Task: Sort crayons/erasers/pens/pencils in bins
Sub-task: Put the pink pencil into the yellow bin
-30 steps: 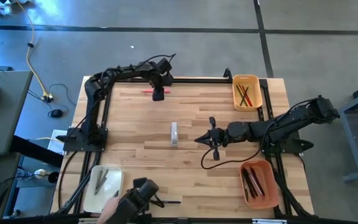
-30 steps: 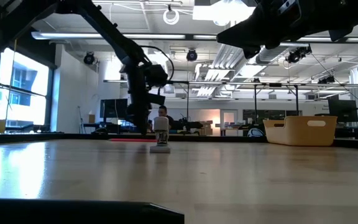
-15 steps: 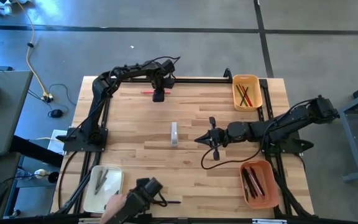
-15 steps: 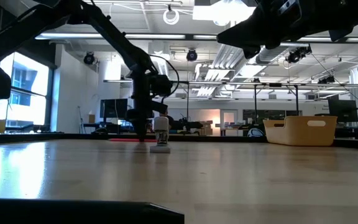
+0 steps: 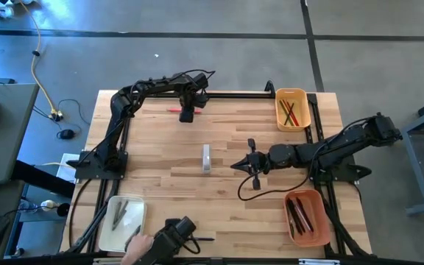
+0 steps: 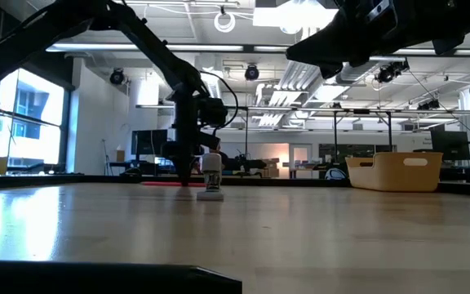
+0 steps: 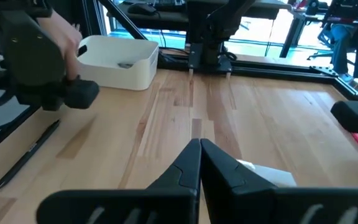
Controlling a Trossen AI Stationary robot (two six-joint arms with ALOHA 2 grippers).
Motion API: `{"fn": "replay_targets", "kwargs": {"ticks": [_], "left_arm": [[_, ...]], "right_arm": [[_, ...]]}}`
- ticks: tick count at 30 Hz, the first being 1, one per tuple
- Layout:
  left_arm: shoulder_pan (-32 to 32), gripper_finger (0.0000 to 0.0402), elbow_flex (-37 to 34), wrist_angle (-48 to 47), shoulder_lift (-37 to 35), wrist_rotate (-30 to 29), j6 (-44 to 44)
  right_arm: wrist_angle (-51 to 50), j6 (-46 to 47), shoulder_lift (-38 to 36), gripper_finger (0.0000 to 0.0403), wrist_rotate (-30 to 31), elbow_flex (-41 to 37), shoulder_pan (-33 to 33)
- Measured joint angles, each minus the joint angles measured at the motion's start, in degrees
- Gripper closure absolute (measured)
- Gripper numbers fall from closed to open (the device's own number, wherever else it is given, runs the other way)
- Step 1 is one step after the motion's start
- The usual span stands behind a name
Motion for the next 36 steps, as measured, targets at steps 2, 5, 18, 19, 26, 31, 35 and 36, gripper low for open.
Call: {"fn": "replay_targets", "kwargs": {"ticks": [2, 5, 18, 19, 26, 31, 35, 36], "left_arm": [[-0.51, 0.0396, -0.02, -0.55, 0.00, -0.14, 0.24], [-1.11, 0.0397, -0.03, -1.60, 0.00, 0.17, 0.29], [-2.81, 0.0401, -0.52, -5.01, -1.66, 14.17, 0.42], [-3.01, 0.0401, -0.52, -5.03, -1.66, 14.20, 0.66], [-5.56, 0.0399, -0.46, -4.53, -1.66, 16.04, 1.05], [-6.27, 0.0400, -0.42, -4.41, -1.68, 15.62, 1.29], [-7.01, 0.0401, -0.39, -4.35, -1.78, 16.00, 1.29], [-7.07, 0.0401, -0.35, -4.31, -1.79, 16.09, 1.29]], "right_arm": [[-0.48, 0.21, 0.00, 0.0403, 0.01, 0.00, 0.00], [-2.12, 1.32, 0.00, 0.0403, 3.19, 0.00, -0.04], [15.64, 10.75, 17.25, 0.0403, -3.51, 0.00, -15.01], [17.62, 12.14, 19.09, 0.0403, -4.27, 0.00, -16.03], [18.95, 17.70, 29.64, 0.0358, -6.40, 3.57, -21.05], [16.33, 17.36, 35.21, 0.0285, -6.76, 9.30, -22.47], [11.92, 15.34, 38.38, 0.0244, -5.52, 13.97, -23.73], [10.43, 14.59, 39.05, 0.0239, -5.31, 15.11, -24.17]]}}
